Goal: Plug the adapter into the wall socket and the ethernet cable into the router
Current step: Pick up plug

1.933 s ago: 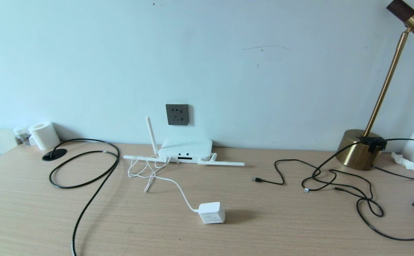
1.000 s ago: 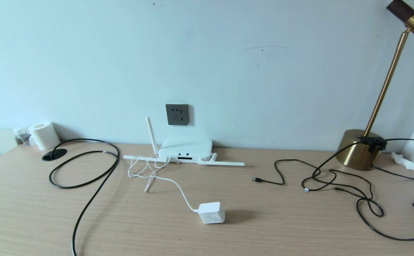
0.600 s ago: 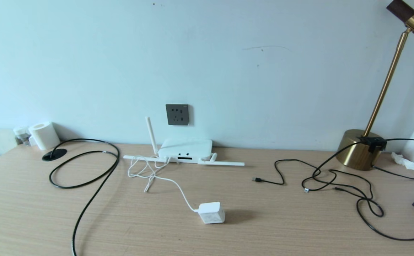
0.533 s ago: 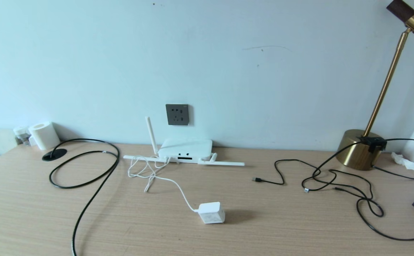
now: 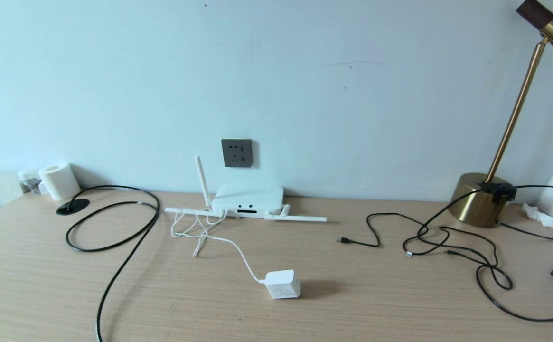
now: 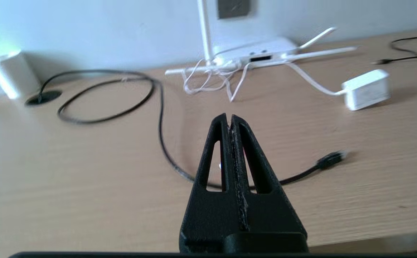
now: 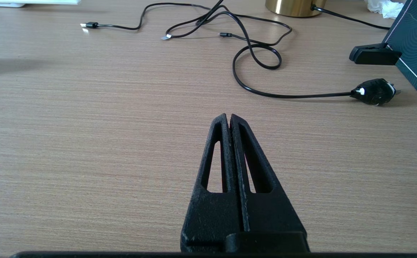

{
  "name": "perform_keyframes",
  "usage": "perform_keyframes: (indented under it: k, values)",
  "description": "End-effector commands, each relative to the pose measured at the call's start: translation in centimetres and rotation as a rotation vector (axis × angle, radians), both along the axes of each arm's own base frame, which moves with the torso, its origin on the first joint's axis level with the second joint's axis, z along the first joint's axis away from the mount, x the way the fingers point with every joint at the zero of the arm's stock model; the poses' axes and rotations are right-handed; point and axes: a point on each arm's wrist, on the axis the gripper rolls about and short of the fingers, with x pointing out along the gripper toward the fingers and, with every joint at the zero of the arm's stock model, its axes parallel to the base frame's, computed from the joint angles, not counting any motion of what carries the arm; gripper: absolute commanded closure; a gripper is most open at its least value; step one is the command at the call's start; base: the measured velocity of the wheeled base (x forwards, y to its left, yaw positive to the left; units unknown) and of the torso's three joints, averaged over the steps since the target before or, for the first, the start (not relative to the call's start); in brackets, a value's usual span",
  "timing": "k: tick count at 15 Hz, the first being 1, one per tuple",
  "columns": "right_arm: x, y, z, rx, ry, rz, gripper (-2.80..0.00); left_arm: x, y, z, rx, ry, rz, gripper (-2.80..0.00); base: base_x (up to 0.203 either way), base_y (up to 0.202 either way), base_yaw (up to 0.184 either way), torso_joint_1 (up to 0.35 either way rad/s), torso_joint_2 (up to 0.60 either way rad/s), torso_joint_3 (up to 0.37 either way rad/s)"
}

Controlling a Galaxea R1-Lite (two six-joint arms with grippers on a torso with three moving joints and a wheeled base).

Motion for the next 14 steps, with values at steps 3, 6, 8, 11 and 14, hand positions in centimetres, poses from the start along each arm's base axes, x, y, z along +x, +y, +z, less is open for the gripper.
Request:
perform_keyframes:
  k: [3, 6, 8, 11, 14]
  values:
    - [0.0, 0.0, 0.0, 0.000, 0.001, 0.000, 0.00, 5.6, -0.5, 6.6, 0.037, 0.253, -0.221, 0.00, 0.000, 0.000, 0.000, 0.000, 0.00, 0.000]
    - [0.0, 0.0, 0.0, 0.000, 0.002, 0.000, 0.00, 11.7, -1.3, 7.4, 0.048, 0.463, -0.359, 0.00, 0.000, 0.000, 0.000, 0.000, 0.00, 0.000]
    - [0.0, 0.0, 0.0, 0.000, 0.001, 0.000, 0.00, 15.7, -1.9, 7.7, 0.050, 0.501, -0.413, 0.00, 0.000, 0.000, 0.000, 0.000, 0.00, 0.000]
    - [0.0, 0.0, 0.0, 0.000, 0.002, 0.000, 0.00, 21.9, -2.8, 8.4, 0.084, 0.473, -0.467, 0.00, 0.000, 0.000, 0.000, 0.000, 0.00, 0.000]
    - [0.0, 0.0, 0.0, 0.000, 0.001, 0.000, 0.00, 25.1, -3.3, 7.7, 0.281, 0.429, -0.560, 0.00, 0.000, 0.000, 0.000, 0.000, 0.00, 0.000]
